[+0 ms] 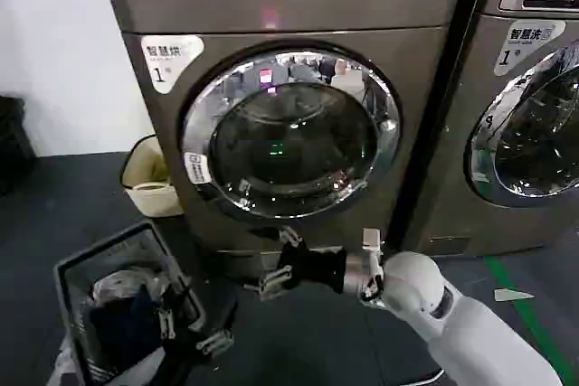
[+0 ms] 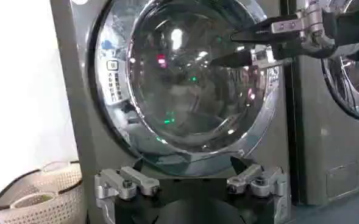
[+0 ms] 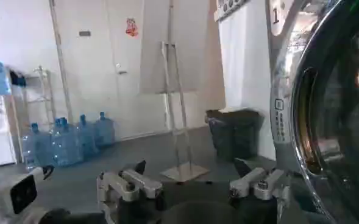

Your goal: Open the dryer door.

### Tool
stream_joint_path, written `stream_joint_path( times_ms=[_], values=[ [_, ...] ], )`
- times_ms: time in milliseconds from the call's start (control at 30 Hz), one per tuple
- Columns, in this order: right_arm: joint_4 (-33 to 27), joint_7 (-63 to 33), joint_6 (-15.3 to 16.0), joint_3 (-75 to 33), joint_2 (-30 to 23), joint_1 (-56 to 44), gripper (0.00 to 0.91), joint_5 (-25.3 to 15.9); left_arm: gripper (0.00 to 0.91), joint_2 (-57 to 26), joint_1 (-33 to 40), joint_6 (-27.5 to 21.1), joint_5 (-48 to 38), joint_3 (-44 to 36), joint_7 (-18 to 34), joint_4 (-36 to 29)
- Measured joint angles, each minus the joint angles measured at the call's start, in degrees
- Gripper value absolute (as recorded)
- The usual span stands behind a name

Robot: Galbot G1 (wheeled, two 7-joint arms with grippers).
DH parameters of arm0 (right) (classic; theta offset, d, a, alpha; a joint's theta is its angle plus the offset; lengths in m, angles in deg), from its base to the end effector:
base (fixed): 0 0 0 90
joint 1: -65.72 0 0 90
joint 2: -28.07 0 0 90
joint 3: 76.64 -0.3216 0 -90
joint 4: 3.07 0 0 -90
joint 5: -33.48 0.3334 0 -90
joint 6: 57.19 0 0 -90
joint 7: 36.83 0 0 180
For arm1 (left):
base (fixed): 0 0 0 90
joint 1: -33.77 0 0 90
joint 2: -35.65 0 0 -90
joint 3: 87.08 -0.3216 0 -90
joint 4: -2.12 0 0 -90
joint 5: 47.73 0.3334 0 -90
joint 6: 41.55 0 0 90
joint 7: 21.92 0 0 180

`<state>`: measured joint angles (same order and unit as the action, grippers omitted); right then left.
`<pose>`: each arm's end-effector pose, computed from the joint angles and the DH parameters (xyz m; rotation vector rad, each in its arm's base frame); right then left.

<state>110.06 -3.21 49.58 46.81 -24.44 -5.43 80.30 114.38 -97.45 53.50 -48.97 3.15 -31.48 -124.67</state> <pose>0.3242 0.0181 -0.1578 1.9101 -2.4372 -0.0982 0.1222 0.0249 -0.2657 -0.4570 -3.1008 -0.2019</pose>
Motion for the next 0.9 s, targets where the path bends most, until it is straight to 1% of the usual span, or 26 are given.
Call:
stream_joint_path(
  times_ms=[100,333,533,900],
  values=[
    [0.0,-0.3,-1.2,-0.3,-0.3,-0.3,0.907,1.5,0.907,0.0,0.0,0.0,0.0,0.0,0.0,0.0],
    [-1.6,0.1,-2.8,-1.7,-0.4,0.6,0.907,0.9,0.907,-0.2,-0.1,0.0,-0.1,0.2,0.0,0.1],
    [-5.1,0.6,-3.8,-1.4,-1.1,3.2,0.907,-0.9,0.907,-0.3,0.0,0.0,-0.2,0.3,0.0,0.1],
    [-13.9,1.4,-4.9,2.5,-3.7,10.8,0.907,-1.5,0.907,-0.3,0.0,0.0,-0.3,0.3,-0.1,0.2]
  ],
)
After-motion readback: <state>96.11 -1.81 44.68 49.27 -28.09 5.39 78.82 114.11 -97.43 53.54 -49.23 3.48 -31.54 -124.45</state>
